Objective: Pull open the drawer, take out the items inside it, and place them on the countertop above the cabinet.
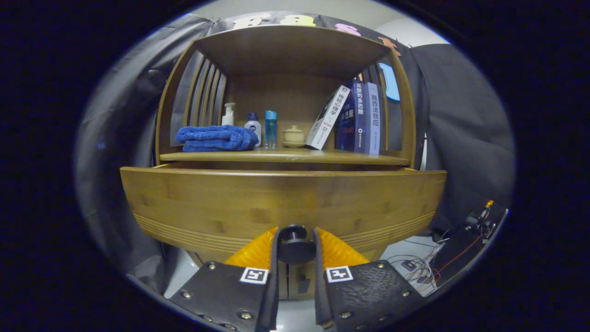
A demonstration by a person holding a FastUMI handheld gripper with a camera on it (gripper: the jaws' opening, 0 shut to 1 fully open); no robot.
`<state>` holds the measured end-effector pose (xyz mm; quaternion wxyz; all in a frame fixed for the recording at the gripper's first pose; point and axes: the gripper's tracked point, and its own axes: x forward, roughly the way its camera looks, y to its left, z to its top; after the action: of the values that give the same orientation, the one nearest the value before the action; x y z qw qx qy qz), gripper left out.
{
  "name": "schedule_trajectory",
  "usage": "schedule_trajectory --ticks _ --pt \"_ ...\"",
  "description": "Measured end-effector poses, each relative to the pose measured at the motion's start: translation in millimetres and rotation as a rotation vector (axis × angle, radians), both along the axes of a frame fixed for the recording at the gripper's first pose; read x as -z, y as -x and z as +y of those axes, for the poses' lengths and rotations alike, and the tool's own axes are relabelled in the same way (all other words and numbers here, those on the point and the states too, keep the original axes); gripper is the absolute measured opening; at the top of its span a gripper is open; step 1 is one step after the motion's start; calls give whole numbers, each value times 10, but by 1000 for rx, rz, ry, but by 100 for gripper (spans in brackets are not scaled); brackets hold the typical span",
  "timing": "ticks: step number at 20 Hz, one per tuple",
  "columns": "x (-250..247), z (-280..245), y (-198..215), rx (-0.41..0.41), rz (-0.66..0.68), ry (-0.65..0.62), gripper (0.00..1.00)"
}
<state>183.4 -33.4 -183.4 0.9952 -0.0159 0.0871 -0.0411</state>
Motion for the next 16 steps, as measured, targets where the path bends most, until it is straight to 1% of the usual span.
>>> schedule_trajectory --ticks 6,11,13,16 --pt "28 5 275 -6 -2 6 32" --pt "46 -4 512 -8 -7 42 32" --pt "49 16 593 -21 -9 36 32" --pt "72 -2 802 -17 -3 6 32"
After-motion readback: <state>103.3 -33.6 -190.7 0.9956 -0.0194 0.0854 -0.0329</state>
